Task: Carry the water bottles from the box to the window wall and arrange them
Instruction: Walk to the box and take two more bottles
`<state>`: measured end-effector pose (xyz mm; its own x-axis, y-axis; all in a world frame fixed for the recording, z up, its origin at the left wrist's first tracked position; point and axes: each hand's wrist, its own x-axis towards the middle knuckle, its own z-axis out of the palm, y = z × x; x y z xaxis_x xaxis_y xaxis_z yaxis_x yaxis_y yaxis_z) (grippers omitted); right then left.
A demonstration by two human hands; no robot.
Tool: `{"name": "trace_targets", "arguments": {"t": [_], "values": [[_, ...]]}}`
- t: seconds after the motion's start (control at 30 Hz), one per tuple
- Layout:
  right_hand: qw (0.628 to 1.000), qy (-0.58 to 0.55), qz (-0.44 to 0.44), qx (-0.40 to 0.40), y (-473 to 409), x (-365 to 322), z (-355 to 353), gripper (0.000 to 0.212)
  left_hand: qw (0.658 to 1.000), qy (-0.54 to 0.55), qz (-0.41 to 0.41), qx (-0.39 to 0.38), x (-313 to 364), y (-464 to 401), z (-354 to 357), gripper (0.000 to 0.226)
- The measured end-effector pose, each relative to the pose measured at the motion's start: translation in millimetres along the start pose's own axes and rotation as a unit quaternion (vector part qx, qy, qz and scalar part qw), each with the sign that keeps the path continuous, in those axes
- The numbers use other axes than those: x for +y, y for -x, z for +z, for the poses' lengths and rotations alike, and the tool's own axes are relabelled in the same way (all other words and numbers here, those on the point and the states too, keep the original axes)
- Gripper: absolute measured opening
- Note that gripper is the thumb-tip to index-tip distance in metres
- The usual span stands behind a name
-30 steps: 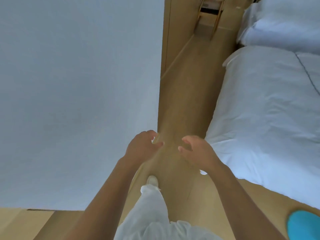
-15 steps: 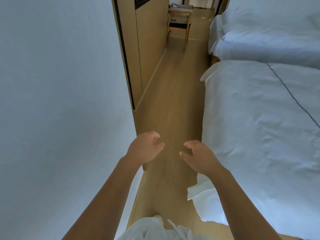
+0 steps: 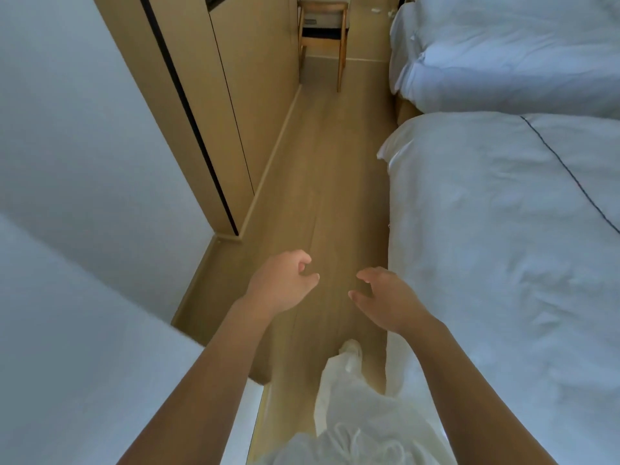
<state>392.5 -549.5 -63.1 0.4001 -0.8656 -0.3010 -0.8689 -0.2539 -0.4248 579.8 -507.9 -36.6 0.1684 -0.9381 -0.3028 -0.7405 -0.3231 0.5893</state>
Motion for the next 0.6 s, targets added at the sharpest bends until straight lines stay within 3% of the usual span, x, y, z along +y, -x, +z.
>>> {"name": "trace_targets", "arguments": {"t": [0.27,0.6], "values": [[0.998,0.017,-0.055,0.003,-174.2,24.1,-94.2,0.052,0.999,0.008,-0.028,0.019,58.6,-169.0,-37.2,0.043],[0.998,0.009,-0.05,-0.024,-329.1,45.4,-156.1,0.049,0.999,-0.004,-0.039,0.007,92.8,-329.1,-63.8,0.043]]}}
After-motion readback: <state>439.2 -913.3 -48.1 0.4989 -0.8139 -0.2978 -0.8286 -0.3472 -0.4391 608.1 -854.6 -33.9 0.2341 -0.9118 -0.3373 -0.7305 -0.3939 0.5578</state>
